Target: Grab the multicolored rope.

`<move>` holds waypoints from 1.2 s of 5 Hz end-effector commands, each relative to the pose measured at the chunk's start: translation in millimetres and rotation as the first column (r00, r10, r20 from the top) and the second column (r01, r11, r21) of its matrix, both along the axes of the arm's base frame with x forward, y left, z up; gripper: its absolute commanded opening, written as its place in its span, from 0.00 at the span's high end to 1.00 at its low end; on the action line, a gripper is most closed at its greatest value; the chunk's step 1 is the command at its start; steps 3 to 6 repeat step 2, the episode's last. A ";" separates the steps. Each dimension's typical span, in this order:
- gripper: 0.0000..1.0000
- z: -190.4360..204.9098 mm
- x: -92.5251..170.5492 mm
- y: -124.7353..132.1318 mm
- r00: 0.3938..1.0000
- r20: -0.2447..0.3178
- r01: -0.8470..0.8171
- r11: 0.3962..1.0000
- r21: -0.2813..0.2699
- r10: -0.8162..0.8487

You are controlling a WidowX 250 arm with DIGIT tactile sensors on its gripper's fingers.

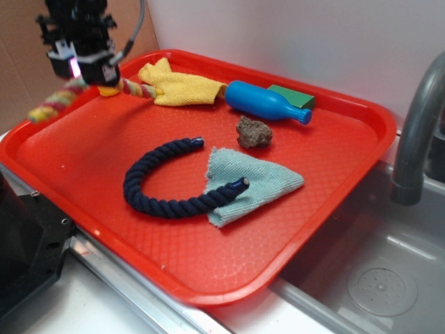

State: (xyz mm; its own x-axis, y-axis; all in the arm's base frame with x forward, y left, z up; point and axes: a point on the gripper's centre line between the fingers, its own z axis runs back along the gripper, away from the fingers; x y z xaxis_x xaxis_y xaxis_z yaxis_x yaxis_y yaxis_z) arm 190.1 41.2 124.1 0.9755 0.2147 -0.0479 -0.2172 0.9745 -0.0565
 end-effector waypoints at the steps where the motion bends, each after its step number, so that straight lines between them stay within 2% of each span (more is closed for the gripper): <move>1: 1.00 111.9 -0.3 -14.2 0.983 0.117 0.140 0.989 0.043 -0.144; 2: 1.00 143.3 1.2 -19.8 0.974 0.125 0.179 0.979 0.101 -0.191; 6: 1.00 143.3 1.2 -19.8 0.974 0.125 0.179 0.979 0.101 -0.191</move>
